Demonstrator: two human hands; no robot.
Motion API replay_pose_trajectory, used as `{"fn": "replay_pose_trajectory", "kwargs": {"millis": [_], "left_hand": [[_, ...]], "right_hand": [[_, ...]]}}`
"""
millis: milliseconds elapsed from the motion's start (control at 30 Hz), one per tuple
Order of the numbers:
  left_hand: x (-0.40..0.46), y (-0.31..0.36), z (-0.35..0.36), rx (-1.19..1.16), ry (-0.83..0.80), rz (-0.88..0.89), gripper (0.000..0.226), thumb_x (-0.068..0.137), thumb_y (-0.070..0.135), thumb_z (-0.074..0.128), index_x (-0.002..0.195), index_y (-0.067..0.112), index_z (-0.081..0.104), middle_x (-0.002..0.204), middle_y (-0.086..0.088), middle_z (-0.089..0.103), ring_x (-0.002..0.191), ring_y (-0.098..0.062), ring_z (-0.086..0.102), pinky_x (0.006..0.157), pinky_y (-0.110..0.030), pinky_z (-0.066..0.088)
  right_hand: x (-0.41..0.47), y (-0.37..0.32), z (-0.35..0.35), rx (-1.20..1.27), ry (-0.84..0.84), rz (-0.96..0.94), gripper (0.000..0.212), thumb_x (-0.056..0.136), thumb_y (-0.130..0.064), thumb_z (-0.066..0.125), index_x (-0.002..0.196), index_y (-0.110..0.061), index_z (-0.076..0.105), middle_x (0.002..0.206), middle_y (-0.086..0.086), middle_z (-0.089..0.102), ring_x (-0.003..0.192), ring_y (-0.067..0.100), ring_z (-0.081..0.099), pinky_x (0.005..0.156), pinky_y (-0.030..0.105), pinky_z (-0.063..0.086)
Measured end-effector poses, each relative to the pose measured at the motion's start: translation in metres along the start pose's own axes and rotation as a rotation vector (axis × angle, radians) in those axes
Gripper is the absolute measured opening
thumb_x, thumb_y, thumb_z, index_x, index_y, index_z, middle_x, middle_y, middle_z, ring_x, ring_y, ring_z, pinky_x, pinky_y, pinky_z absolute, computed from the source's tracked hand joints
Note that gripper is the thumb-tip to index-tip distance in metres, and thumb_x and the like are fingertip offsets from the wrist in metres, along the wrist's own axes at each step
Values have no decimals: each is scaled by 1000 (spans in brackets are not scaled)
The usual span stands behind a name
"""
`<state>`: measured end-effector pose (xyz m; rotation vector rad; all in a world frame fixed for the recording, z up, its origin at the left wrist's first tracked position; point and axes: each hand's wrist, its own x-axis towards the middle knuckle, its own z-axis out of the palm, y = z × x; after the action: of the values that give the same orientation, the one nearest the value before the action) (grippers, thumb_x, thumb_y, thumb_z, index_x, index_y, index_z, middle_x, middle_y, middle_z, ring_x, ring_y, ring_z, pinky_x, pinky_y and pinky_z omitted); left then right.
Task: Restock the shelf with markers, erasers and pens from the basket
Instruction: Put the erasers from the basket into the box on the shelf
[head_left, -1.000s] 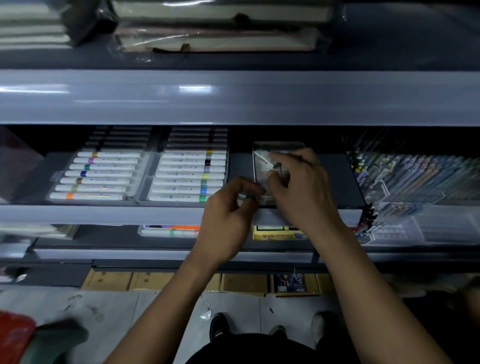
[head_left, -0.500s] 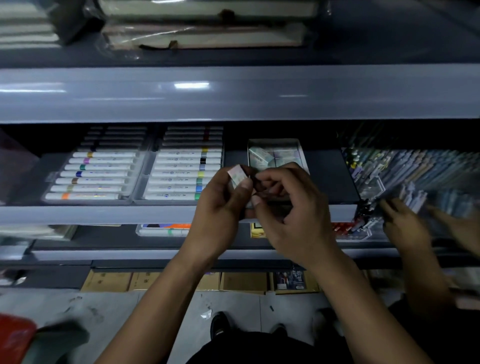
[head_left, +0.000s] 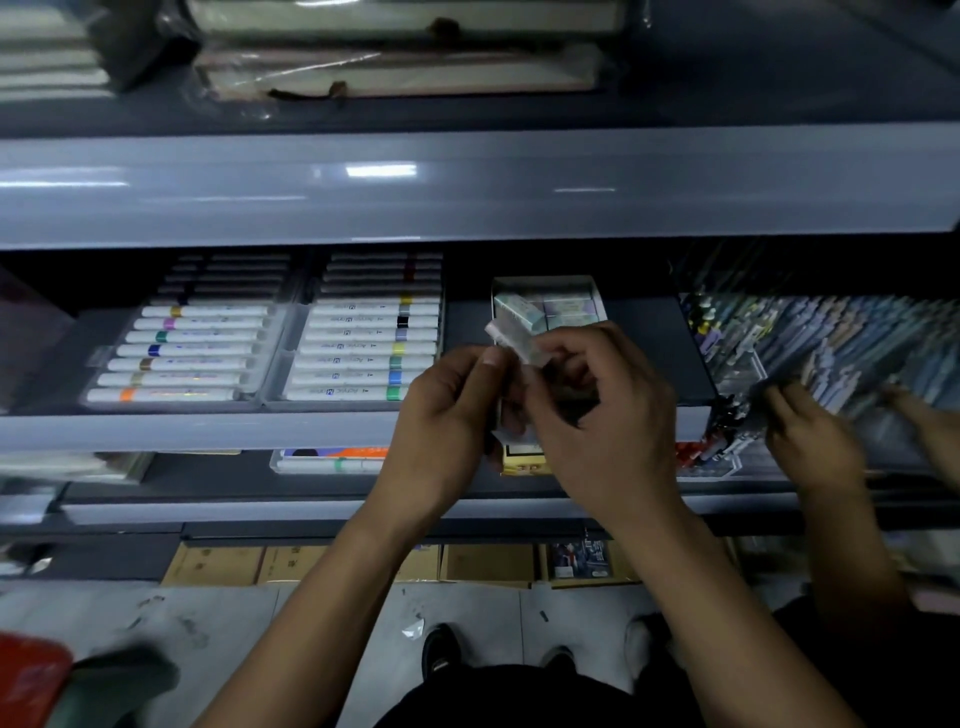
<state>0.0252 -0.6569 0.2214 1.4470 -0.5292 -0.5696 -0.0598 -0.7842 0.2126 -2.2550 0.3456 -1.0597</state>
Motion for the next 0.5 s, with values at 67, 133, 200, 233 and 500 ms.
{"fn": "replay_pose_trajectory", "kwargs": {"millis": [67,133,200,233,500], "left_hand": [[2,-5,-1,57,33,-2,28,112,14,44,108,5,70,74,-4,66,61,-14,55,49,-20,42],[3,-10,-3,164,57,12,27,111,11,45,108,12,71,71,2,64,60,-11,53,55,-21,41],[4,-15,-5,268,52,27,29,109,10,46,109,20,73,74,4,64,63,-11,54,60,-30,43],[4,-17,-6,307,51,33,30,108,10,47,109,22,74,76,4,65,64,-10,55,62,-32,43],[2,-22,-7,495,50,108,32,105,20,45,115,32,73,82,13,68,66,-23,62,62,-46,48]], "right_hand": [[4,7,-6,-66,36,43,15,93,-21,72,104,-13,68,99,-3,61,79,4,55,71,7,41],[7,16,-11,-153,58,78,14,92,-22,71,104,-15,68,97,-3,60,76,8,54,67,16,45],[10,23,-15,-226,64,126,14,93,-22,70,104,-15,70,99,0,61,77,14,57,67,32,51],[12,26,-17,-253,54,152,14,93,-22,70,104,-15,71,100,2,62,78,19,60,68,36,54],[23,31,-10,-426,-69,172,28,94,-26,69,116,-11,78,105,9,59,98,29,61,84,33,53]]}}
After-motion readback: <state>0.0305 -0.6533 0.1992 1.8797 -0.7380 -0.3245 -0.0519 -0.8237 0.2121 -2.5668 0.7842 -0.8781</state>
